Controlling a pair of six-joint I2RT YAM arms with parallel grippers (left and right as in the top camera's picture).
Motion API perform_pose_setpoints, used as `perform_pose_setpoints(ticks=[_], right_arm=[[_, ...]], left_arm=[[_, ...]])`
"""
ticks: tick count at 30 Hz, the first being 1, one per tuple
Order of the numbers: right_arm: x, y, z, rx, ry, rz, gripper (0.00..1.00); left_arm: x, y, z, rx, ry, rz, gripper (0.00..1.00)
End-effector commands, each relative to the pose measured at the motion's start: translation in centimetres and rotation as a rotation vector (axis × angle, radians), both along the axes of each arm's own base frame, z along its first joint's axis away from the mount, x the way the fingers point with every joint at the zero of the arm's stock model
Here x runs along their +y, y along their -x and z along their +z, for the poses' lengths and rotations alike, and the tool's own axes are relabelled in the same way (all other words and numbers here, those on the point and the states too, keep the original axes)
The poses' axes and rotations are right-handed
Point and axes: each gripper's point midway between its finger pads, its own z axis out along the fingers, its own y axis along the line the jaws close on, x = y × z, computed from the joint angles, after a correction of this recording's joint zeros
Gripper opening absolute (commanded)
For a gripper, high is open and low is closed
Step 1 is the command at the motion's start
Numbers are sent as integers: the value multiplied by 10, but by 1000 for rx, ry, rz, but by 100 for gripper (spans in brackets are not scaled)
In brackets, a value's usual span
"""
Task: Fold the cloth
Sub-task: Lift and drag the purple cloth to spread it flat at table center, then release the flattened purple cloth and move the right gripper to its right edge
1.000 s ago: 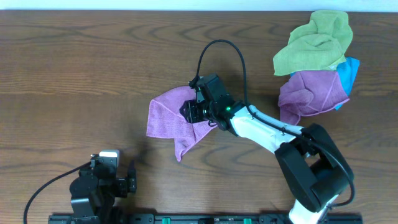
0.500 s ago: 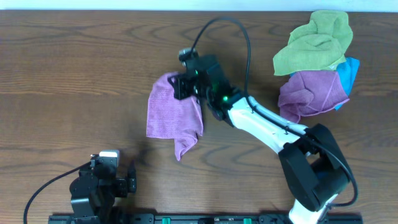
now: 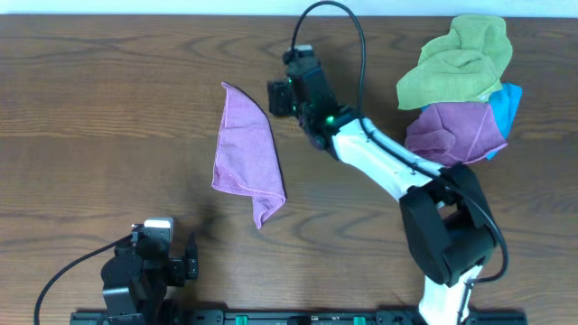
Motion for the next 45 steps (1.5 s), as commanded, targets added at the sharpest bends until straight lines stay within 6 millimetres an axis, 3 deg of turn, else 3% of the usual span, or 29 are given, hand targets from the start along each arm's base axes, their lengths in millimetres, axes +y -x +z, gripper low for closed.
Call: perform_pose_setpoints(ticks=[1, 3, 6, 10, 19, 32, 37, 41, 45], right_arm=[[41, 44, 21, 50, -70, 280, 63], [56, 77, 4, 116, -14, 402, 63], [80, 115, -8, 121, 76, 551, 64], [96, 133, -15, 105, 106, 628, 64], [104, 136, -66, 140, 168, 676, 62], [121, 156, -92, 156, 199, 733, 57], [116, 149, -96, 144, 234, 702, 51], [114, 147, -104, 145, 249, 691, 40], [114, 132, -97, 88, 275, 643, 1]], left_arm=[[0, 0, 1, -5, -12, -10, 95], [0, 0, 1, -5, -14, -8, 95], [18, 0, 1, -3, -74, 80, 95], [24, -1, 4, -18, -91, 104, 95], [24, -5, 9, -44, -92, 105, 95], [23, -7, 12, -57, -88, 100, 95], [23, -7, 12, -57, -87, 100, 95], [23, -7, 12, -57, -84, 102, 95], [23, -7, 12, -57, -84, 102, 95]])
